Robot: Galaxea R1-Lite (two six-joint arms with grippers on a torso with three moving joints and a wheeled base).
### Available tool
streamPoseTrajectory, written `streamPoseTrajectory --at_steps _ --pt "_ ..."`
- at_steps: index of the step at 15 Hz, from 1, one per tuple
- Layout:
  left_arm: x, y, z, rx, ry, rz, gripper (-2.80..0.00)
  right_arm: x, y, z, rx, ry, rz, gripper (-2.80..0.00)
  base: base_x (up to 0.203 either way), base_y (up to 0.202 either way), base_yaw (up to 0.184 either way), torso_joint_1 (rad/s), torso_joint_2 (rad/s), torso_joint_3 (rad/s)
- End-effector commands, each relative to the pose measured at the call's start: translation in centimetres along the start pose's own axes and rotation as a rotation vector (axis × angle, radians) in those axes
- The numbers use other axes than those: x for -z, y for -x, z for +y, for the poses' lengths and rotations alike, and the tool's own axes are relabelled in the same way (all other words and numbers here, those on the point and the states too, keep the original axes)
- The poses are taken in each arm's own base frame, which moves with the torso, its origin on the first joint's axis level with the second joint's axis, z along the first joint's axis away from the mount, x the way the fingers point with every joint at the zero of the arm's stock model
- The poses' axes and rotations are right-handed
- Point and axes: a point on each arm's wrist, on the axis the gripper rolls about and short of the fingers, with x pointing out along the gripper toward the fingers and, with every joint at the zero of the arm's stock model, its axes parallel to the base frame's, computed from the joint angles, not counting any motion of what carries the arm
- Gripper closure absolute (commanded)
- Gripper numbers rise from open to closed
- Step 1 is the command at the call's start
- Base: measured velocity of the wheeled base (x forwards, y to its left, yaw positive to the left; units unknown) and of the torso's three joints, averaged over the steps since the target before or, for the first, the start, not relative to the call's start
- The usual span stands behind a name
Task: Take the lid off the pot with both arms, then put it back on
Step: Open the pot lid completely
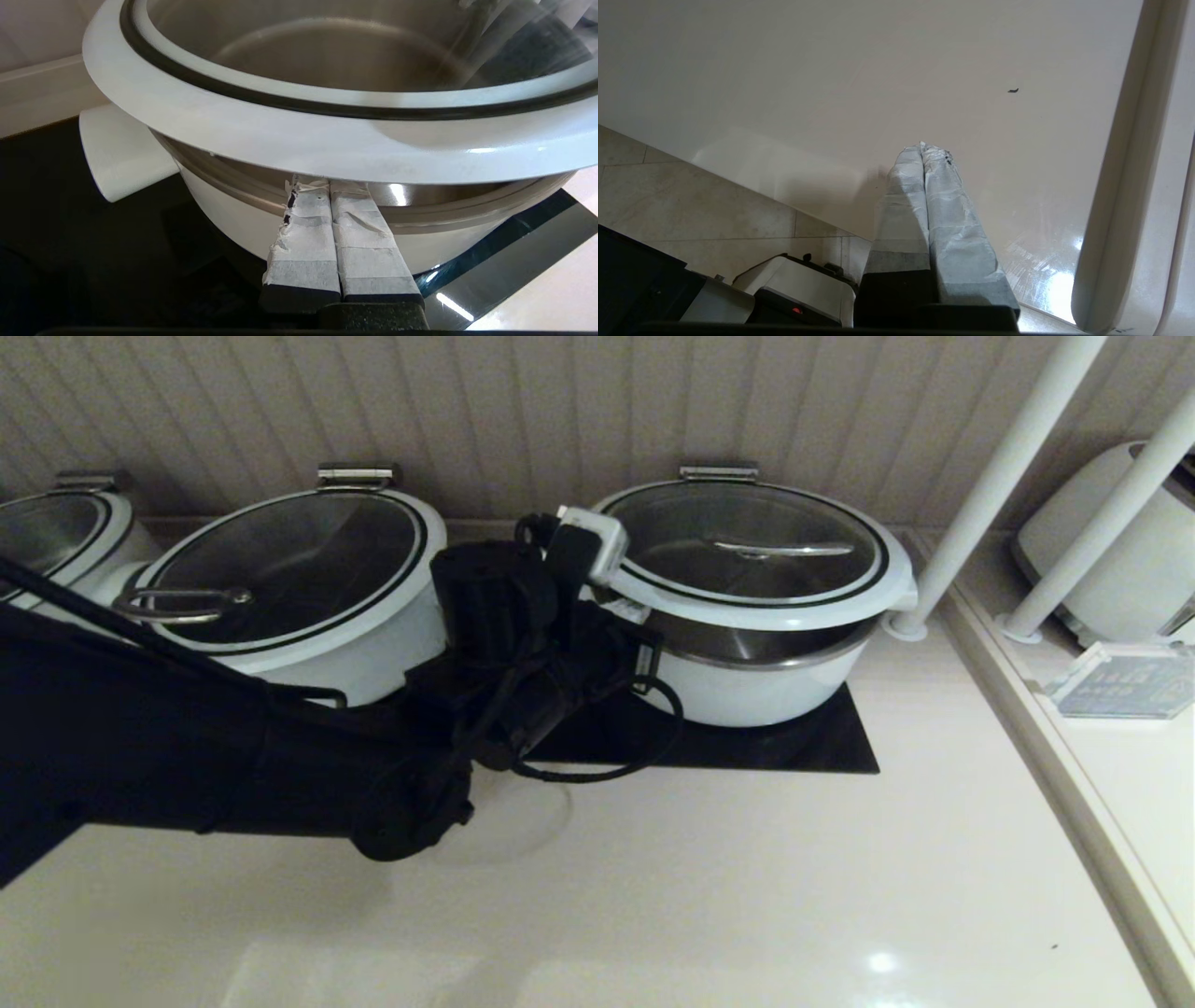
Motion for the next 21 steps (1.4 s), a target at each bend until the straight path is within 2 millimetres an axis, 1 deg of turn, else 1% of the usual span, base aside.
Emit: streamPoseTrajectory --at_steps 1,5,8,9,12,17,21 --pt "0.42 -0.34 -0.11 -0.002 0.002 -0.012 0.0 0.0 -0.04 0.0 -0.001 0.0 0.005 0.0 0.0 0.0 0.0 0.0 0.0 0.0" --pt "0.7 -0.61 -0.25 -0.001 0.005 -0.029 0.0 0.0 -0.05 0.0 0.017 -0.004 0.006 0.0 0.0 0.0 0.0 0.0 0.0 0.0" --pt "0.33 -0.45 -0.12 -0.004 0.008 -0.039 0.0 -0.01 -0.08 0.02 0.154 -0.044 0.011 0.0 0.0 0.0 0.0 0.0 0.0 0.0" --pt "0.24 -0.44 -0.11 -0.004 0.009 -0.041 0.0 -0.01 -0.09 0.02 0.175 -0.051 0.012 0.0 0.0 0.0 0.0 0.0 0.0 0.0" --pt "-0.12 -0.26 -0.04 -0.006 0.009 -0.05 0.0 -0.01 -0.09 0.02 0.175 -0.052 0.012 0.0 0.0 0.0 0.0 0.0 0.0 0.0" --pt "-0.12 -0.24 -0.03 -0.006 0.006 -0.049 0.0 -0.01 -0.09 0.02 0.175 -0.052 0.012 0.0 0.0 0.0 0.0 0.0 0.0 0.0" --pt "0.5 -0.53 -0.16 -0.005 0.003 -0.035 0.0 -0.01 -0.08 0.02 0.172 -0.051 0.01 0.0 0.0 0.0 0.0 0.0 0.0 0.0"
